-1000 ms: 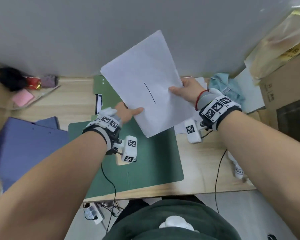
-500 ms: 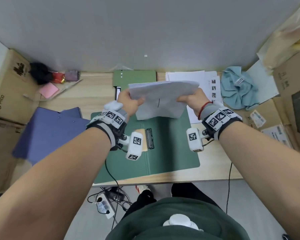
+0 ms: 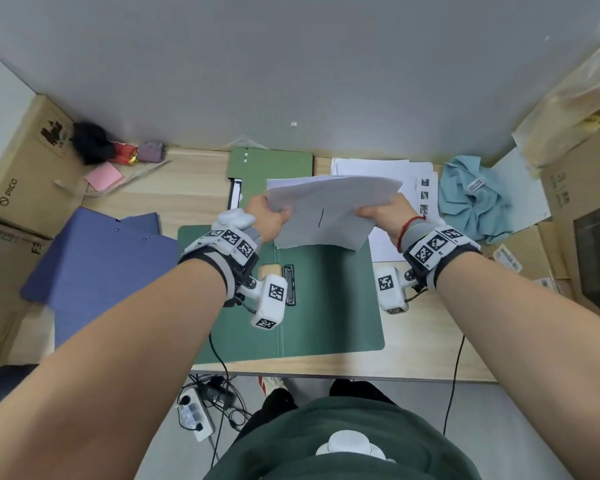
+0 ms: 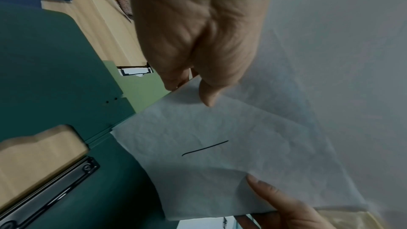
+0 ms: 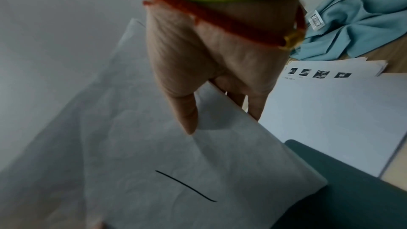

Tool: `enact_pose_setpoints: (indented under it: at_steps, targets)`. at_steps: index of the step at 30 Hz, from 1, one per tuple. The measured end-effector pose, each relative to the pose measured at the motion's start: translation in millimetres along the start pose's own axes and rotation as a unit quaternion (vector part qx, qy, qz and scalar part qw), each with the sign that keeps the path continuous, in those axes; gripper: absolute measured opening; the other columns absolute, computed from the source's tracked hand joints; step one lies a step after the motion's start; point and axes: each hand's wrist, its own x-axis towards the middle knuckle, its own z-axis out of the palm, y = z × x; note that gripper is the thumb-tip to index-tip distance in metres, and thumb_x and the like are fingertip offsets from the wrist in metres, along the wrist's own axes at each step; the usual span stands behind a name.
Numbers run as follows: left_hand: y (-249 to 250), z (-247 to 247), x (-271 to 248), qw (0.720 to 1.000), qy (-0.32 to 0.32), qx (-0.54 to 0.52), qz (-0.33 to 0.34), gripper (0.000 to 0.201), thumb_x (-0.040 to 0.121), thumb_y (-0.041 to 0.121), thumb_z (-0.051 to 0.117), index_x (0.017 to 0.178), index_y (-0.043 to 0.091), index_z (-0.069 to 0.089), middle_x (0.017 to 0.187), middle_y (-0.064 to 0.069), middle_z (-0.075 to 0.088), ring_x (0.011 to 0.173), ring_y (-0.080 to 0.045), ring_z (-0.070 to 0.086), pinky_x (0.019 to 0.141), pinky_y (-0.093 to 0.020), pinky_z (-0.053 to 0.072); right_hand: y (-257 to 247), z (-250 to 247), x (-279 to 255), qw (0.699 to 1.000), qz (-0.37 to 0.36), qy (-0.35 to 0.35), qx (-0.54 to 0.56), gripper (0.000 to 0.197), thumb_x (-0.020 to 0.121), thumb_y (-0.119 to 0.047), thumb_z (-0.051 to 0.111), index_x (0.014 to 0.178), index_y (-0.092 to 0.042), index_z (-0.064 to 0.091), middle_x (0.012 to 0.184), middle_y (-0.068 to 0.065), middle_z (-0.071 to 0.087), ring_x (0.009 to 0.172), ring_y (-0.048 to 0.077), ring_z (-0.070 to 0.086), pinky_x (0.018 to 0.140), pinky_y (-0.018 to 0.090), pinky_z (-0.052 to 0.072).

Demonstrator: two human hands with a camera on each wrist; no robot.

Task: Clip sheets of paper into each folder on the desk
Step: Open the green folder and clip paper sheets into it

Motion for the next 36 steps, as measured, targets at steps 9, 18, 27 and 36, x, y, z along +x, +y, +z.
enact_pose_setpoints:
  at_steps: [9,18,27,36]
  targets:
    - [-30,25,8,0.995,-0.029,0.058,-0.074,0.030,0.091,0.037,0.060,0.088,0.006,0.062,0.094,-0.013,0.058,0.085,-0.023,0.052,0.078,-0.031,0.039,23,-8,3,0.981,0.029,-0.062,-0.180,0.044,0.083,-0.025,0.073,0.124,-0.011,0.063,0.117,0.003,0.068,0.108,0.023,0.062,0.099,0.038,0.047]
    - [-34,43,14,0.991,0.007,0.066,-0.117,0.041,0.103,0.022,0.046,0.133,-0.005,0.048,0.134,-0.021,0.055,0.121,-0.035,0.054,0.089,-0.031,0.038,44,-1,8,0.982,0.095,-0.095,-0.135,0.070,0.066,-0.058,0.081,0.118,-0.016,0.064,0.113,0.004,0.072,0.099,0.027,0.070,0.092,0.046,0.056]
    - [-97,47,10,0.979,-0.048,0.002,-0.196,0.007,0.086,0.018,0.074,0.081,0.016,0.070,0.077,-0.005,0.073,0.062,-0.019,0.067,0.060,-0.024,0.055,90,6,5,0.938,0.188,-0.069,-0.284,0.085,0.088,-0.048,0.068,0.148,0.000,0.030,0.147,0.015,0.044,0.132,0.034,0.046,0.103,0.038,0.042]
    - [-125,85,7,0.928,-0.158,0.274,-0.196,0.039,0.081,0.055,0.071,0.103,0.025,0.060,0.095,-0.002,0.067,0.088,-0.025,0.067,0.090,-0.041,0.056,135,-1,2,0.914,0.254,-0.052,-0.311,0.084,0.092,-0.046,0.063,0.151,0.001,0.025,0.155,0.016,0.035,0.140,0.033,0.038,0.108,0.038,0.035]
